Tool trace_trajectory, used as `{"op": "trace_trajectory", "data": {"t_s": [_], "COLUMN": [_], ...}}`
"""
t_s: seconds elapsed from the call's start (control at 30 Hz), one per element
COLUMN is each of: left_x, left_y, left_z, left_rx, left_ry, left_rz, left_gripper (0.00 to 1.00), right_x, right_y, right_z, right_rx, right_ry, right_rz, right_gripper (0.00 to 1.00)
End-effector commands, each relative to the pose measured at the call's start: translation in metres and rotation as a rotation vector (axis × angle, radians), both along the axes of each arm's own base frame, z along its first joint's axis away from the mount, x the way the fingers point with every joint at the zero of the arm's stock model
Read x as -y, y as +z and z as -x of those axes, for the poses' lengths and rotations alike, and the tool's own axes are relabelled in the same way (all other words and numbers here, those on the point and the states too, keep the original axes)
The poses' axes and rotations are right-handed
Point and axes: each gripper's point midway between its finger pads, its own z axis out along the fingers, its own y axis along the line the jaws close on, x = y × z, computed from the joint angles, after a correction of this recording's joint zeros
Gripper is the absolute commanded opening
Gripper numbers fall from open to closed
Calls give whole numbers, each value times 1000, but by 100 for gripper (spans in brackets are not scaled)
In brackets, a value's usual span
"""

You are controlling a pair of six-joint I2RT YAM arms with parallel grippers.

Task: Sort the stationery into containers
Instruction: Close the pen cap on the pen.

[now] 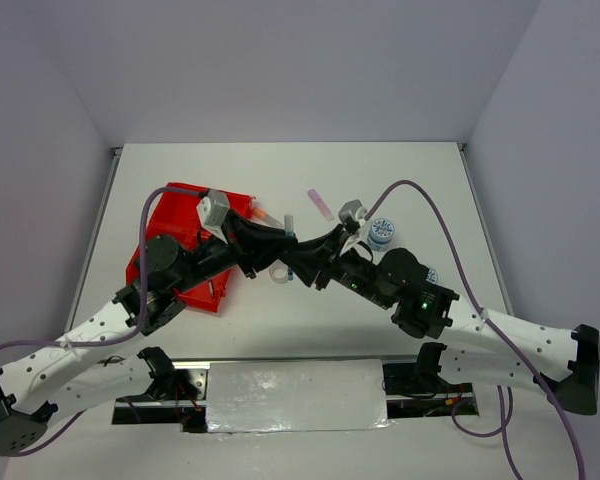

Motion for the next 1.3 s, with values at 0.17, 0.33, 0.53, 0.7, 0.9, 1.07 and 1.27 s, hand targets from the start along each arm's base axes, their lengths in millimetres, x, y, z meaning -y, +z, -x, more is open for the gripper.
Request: {"op": "trace_trajectory", "data": {"t_s": [0.17,0.33,0.53,0.7,0.9,1.07,1.27], "left_x": [-3,-2,2,4,5,7,0], "left_y": [29,26,17,10,6,1,16], "left_z": [30,32,36,36,37,37,43], "left_rx": [173,174,188,191,191,183,213], "left_ry": [-112,-125,-156,-165,-172,-181,-179], "left_rz": [65,66,48,34,26,13,43], "left_gripper": [0,1,37,35,34,39,76], "right_x": [-10,-11,-7,-6,-1,1,-5], "right_y": [2,6,13,12,14,18,2], "right_z": [10,15,16,14,11,10,7], "right_rx": [17,28,31,25,28,36,16], "right_ry": [78,104,95,79,56,49,44], "right_rz": [19,2,-19,-8,-17,-8,41], "right_gripper": [17,0,0,0,0,0,0]}}
